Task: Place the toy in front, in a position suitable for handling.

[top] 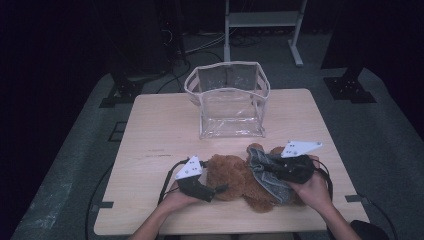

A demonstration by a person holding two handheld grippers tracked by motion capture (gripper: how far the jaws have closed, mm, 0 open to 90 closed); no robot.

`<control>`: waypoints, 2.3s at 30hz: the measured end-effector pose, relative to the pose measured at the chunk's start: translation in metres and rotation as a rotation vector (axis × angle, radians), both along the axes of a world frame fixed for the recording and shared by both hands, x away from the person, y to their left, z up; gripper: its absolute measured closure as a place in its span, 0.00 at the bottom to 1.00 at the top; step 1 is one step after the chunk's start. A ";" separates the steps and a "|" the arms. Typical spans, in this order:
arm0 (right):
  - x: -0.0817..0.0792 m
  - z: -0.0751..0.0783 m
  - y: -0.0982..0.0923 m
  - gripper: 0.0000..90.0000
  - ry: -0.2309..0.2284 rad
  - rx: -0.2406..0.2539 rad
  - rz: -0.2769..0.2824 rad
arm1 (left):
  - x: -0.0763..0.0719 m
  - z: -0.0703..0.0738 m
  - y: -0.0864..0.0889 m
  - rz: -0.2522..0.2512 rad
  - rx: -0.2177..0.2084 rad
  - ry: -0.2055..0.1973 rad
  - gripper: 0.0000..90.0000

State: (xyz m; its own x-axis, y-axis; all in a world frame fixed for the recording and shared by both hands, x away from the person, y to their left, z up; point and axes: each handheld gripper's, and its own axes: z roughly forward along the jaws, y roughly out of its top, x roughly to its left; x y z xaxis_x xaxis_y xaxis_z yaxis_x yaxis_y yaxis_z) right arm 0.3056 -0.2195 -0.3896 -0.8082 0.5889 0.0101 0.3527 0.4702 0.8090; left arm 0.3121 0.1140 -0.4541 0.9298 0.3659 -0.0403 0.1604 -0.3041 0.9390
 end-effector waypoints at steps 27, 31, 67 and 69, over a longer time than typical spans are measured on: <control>-0.009 -0.010 -0.009 0.85 0.023 0.070 -0.019 | 0.002 -0.005 -0.010 0.029 -0.021 0.138 0.42; -0.007 -0.009 -0.007 0.85 0.028 0.099 -0.020 | 0.000 0.005 -0.011 0.032 -0.030 0.090 0.48; -0.001 0.141 0.030 0.85 -0.158 0.285 0.133 | -0.011 0.153 -0.034 0.007 0.171 -0.321 0.48; -0.001 0.156 0.040 0.85 -0.178 0.231 0.147 | -0.010 0.153 -0.044 -0.005 0.186 -0.331 0.48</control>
